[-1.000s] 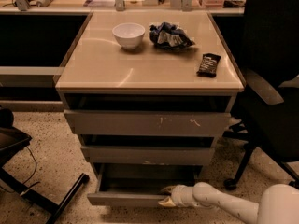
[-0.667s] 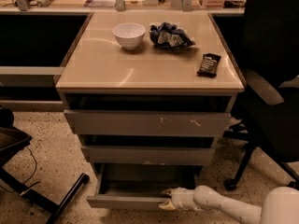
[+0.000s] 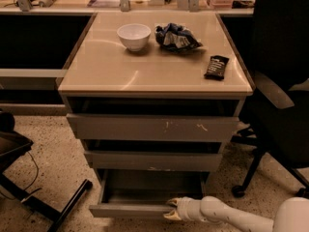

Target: Open bottom drawer

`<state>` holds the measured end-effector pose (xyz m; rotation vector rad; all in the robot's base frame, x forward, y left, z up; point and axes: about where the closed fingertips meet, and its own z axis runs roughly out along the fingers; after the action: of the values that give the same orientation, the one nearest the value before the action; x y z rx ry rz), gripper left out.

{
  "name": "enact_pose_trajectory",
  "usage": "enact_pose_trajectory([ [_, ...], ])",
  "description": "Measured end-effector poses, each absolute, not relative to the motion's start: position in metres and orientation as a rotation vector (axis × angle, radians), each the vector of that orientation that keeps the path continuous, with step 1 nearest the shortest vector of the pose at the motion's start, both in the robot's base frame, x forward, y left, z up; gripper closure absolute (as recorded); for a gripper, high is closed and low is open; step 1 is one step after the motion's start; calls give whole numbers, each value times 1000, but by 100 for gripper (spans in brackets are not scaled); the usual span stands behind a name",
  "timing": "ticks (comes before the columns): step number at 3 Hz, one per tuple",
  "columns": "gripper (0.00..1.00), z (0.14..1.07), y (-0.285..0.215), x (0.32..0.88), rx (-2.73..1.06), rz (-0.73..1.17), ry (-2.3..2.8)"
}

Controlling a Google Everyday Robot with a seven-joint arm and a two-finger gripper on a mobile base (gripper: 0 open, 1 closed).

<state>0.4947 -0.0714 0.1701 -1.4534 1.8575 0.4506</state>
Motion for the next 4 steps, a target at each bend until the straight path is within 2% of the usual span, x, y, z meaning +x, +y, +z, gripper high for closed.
enact_pose_trajectory([
  [4,100,169,-76,455,-1431,440,1869],
])
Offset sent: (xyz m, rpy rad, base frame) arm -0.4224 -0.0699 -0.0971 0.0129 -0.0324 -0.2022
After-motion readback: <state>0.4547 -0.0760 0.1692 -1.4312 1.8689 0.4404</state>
